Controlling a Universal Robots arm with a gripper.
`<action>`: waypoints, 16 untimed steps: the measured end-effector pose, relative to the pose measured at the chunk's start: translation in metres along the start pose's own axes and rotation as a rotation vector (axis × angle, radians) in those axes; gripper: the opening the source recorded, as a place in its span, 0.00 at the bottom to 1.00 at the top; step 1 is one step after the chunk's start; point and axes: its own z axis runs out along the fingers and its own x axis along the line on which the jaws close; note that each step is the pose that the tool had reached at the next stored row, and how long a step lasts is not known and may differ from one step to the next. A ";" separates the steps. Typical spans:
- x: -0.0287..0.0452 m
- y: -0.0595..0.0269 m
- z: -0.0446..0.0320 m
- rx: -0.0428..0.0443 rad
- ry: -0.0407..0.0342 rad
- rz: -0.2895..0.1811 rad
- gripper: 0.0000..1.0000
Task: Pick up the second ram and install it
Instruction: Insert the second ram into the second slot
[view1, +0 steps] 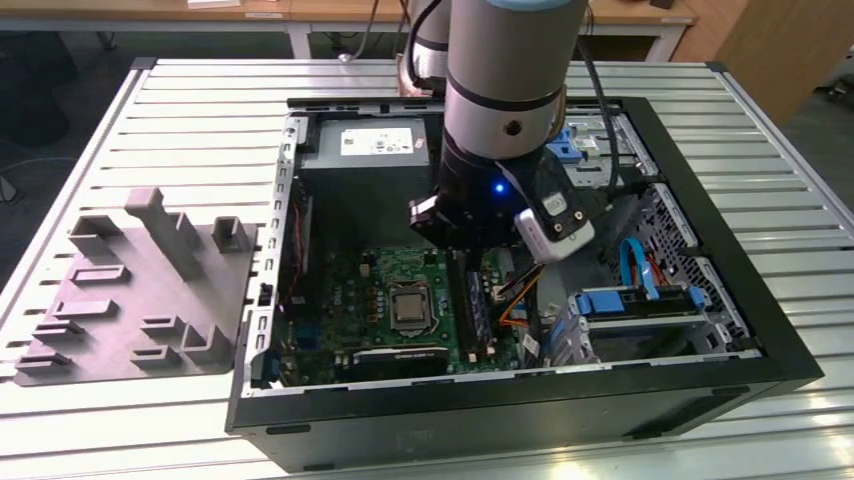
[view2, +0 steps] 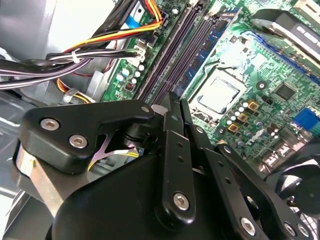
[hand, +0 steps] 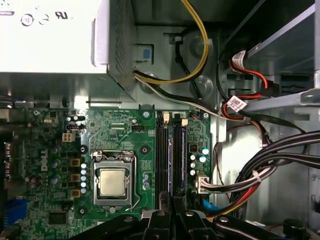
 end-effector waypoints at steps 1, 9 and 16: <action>0.0000 0.0000 0.0018 0.0001 0.0000 0.000 0.13; 0.0003 -0.0002 0.0119 0.0001 0.0001 0.000 0.13; 0.0002 0.0000 0.0149 -0.0023 -0.0001 0.000 0.13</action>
